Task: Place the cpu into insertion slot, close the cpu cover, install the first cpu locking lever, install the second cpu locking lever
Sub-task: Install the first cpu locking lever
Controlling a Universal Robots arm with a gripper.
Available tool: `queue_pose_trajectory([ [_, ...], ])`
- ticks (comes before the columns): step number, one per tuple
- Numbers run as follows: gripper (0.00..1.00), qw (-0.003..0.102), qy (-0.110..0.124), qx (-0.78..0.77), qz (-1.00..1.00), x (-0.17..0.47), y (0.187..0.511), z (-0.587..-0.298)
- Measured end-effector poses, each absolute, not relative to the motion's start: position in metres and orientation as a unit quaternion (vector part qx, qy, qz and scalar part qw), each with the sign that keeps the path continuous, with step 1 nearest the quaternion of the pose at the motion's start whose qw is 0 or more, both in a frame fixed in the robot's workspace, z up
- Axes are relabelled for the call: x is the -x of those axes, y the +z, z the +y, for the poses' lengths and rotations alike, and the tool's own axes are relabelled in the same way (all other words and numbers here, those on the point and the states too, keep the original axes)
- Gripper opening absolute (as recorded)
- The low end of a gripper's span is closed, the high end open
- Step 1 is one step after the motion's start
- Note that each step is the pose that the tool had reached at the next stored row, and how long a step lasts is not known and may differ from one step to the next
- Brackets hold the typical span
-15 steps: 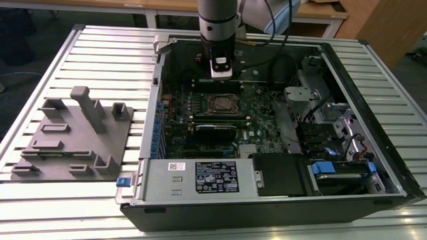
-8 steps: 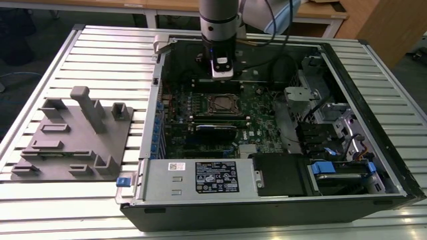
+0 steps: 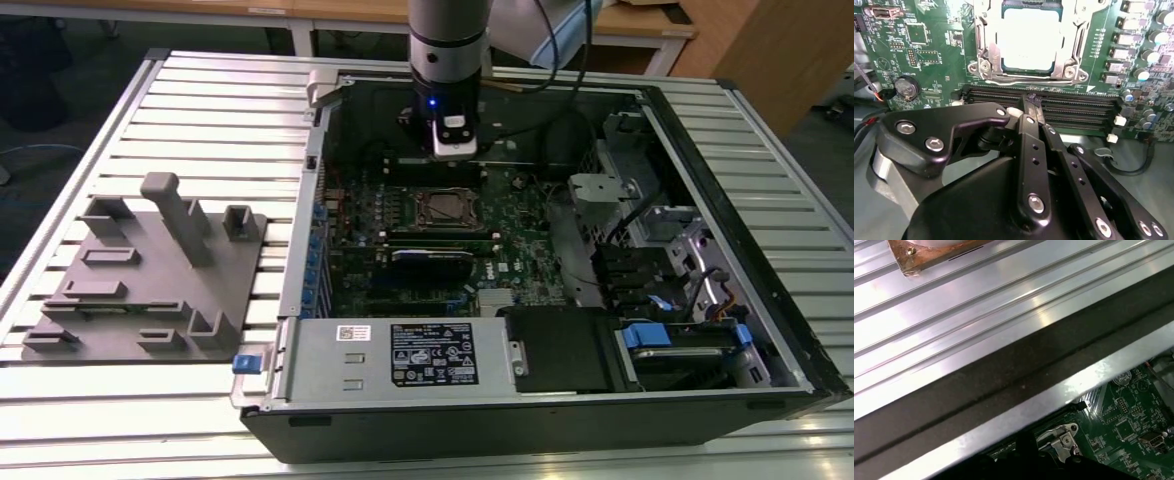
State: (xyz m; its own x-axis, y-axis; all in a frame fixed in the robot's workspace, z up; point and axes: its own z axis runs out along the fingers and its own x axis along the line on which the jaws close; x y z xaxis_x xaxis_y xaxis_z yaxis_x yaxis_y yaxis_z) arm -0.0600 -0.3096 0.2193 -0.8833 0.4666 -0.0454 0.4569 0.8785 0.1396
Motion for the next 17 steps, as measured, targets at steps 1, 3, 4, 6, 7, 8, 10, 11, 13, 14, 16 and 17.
queue_pose_trajectory([
  [1,0.11,0.039,0.061,-0.235,0.969,0.0599,0.2192,-0.3096],
  [3,0.11,0.039,0.059,-0.227,0.971,0.0598,0.2189,-0.3097],
  [4,0.11,0.039,0.058,-0.221,0.973,0.0599,0.2189,-0.3097],
  [6,0.11,0.038,0.057,-0.208,0.976,0.0599,0.2187,-0.3097],
  [7,0.11,0.038,0.057,-0.202,0.977,0.0598,0.2186,-0.3096],
  [8,0.11,0.038,0.056,-0.196,0.978,0.0598,0.2185,-0.3096],
  [10,0.11,0.039,0.050,-0.188,0.980,0.0598,0.2186,-0.3096],
  [11,0.11,0.039,0.047,-0.186,0.981,0.0598,0.2186,-0.3096],
  [13,0.11,0.040,0.043,-0.183,0.981,0.0597,0.2186,-0.3096],
  [14,0.11,0.042,0.029,-0.170,0.984,0.0591,0.2190,-0.3096],
  [16,0.11,0.042,0.028,-0.170,0.984,0.0592,0.2231,-0.3097],
  [17,0.11,0.042,0.029,-0.170,0.984,0.0592,0.2242,-0.3096],
])
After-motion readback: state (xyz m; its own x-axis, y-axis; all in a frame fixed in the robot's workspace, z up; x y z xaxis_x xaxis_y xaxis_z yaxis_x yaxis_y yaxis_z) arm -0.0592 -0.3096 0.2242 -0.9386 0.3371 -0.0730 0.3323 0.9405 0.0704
